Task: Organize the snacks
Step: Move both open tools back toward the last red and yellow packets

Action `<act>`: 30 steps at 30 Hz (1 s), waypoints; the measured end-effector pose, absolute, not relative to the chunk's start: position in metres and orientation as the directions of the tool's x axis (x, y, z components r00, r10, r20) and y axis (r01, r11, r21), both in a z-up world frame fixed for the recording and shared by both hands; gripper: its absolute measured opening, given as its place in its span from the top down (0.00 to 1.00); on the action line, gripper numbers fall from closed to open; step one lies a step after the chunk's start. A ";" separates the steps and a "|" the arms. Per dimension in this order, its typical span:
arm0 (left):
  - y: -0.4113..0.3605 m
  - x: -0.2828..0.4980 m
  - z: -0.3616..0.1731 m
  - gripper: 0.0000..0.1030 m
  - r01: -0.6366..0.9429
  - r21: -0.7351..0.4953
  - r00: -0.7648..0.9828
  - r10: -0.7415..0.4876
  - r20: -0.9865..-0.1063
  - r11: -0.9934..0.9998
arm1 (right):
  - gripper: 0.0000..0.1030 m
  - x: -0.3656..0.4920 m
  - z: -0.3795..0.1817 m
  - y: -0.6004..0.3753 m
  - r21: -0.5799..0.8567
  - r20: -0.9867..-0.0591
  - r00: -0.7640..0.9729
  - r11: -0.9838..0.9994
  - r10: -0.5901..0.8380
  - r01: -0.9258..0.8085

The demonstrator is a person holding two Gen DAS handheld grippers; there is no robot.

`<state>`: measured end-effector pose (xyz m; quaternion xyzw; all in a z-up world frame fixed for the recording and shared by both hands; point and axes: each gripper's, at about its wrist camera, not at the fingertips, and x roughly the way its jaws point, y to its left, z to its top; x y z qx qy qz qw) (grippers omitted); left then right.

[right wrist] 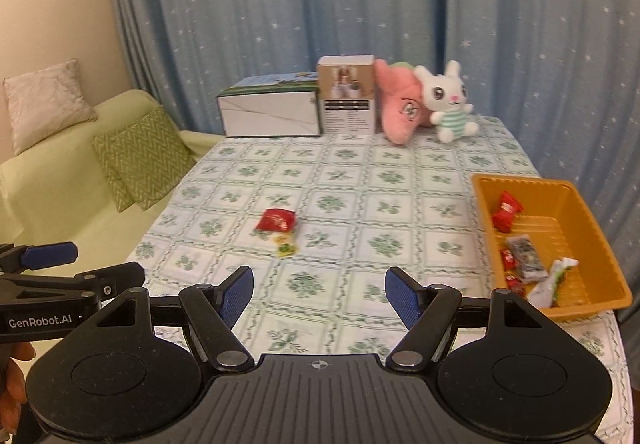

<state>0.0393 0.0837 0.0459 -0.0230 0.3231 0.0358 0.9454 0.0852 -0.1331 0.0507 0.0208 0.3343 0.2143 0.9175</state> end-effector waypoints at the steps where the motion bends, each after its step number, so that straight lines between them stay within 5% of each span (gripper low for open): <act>1: 0.087 0.039 0.046 0.09 -0.085 -0.019 0.790 0.056 -0.610 0.996 | 0.29 0.085 0.050 -0.129 0.179 -0.604 0.682 0.904 0.412 -0.387; 30: 0.130 0.126 -0.015 0.09 -0.113 -0.005 0.744 0.082 -0.664 0.994 | 0.29 0.175 -0.015 -0.076 0.170 -0.655 0.607 0.870 0.450 -0.463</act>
